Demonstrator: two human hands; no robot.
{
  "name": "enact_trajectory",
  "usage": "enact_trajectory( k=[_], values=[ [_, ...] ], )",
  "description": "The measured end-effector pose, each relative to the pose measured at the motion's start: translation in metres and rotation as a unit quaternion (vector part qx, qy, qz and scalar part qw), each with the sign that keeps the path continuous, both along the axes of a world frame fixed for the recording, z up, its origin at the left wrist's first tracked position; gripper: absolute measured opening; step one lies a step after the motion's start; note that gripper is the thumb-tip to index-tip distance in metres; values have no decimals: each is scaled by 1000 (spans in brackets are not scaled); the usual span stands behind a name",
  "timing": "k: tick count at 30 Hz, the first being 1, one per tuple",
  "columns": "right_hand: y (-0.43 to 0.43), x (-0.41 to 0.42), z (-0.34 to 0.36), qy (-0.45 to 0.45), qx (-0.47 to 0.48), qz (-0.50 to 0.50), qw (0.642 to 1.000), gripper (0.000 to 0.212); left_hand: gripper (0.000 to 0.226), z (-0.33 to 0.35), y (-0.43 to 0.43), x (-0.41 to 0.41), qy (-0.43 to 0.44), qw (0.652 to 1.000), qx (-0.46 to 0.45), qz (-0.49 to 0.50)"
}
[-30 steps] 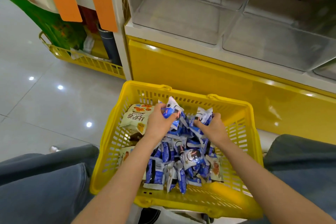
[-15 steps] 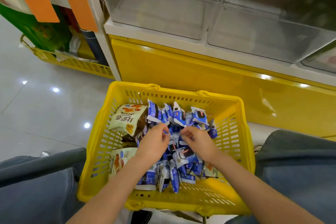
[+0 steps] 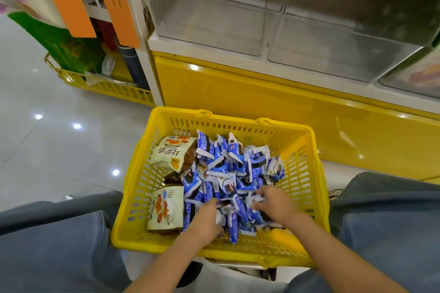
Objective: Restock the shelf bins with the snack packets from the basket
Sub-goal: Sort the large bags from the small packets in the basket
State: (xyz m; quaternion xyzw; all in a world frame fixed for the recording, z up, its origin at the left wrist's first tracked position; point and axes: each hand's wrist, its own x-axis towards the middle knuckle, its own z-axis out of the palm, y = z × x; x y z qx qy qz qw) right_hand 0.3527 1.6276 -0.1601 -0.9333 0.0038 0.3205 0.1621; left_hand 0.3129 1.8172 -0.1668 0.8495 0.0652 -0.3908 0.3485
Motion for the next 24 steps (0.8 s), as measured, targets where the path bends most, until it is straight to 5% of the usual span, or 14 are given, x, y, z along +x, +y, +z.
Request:
enact_trajectory(
  k=[7,11,15,18,21,24],
  values=[
    [-31,42,34,-206,117,-244,940,30,35,18,15,7,-85,986,-75,126],
    [-42,51,33,-133,185,-362,904,49,33,32,20,13,-81,957,-175,218],
    [-22,27,24,-239,102,-258,931,50,20,46,25,20,-6,890,-292,350],
    [9,0,11,-100,156,-128,974,52,19,51,30,24,-38,861,-313,398],
    [37,-24,-10,39,132,-2,990,98,21,55,34,24,-62,838,-328,432],
    [56,-39,-26,55,55,56,995,121,22,55,39,21,-73,829,-332,443]
  ],
)
